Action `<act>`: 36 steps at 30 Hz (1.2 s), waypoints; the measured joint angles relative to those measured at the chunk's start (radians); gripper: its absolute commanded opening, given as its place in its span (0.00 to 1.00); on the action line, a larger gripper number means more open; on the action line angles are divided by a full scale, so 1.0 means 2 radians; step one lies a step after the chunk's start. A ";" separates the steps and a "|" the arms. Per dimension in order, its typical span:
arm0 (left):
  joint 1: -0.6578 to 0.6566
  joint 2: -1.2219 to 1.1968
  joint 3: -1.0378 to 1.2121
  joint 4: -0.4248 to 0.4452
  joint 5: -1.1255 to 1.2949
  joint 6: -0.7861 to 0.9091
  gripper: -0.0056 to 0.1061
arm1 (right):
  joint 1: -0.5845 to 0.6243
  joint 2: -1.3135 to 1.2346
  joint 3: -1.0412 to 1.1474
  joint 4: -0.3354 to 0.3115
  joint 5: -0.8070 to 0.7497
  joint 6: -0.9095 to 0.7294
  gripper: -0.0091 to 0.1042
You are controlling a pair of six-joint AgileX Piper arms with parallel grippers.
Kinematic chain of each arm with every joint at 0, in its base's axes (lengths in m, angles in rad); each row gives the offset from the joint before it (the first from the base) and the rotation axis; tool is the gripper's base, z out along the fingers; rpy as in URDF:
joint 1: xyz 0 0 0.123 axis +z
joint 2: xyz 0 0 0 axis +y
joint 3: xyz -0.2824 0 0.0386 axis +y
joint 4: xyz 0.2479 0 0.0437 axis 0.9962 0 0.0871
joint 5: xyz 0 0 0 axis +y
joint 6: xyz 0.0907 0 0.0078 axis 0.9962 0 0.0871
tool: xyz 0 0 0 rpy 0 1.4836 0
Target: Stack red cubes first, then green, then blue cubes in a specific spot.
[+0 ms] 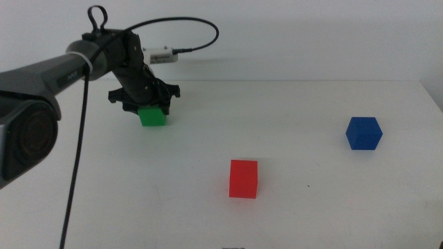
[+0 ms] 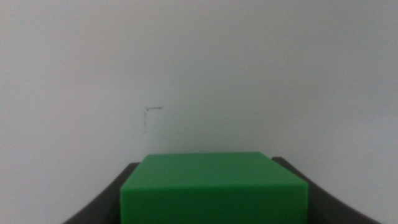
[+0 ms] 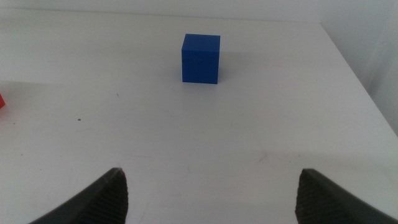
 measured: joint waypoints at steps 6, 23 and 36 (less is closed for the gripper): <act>-0.002 -0.045 0.000 -0.002 0.043 0.000 0.04 | 0.000 0.000 0.000 0.000 0.000 0.000 0.86; -0.109 -0.266 0.197 0.073 0.068 -0.154 0.04 | 0.000 0.000 0.000 0.000 0.000 0.000 0.86; -0.218 -0.289 0.231 0.084 0.072 -0.245 0.04 | 0.000 0.000 0.000 0.000 0.000 0.000 0.86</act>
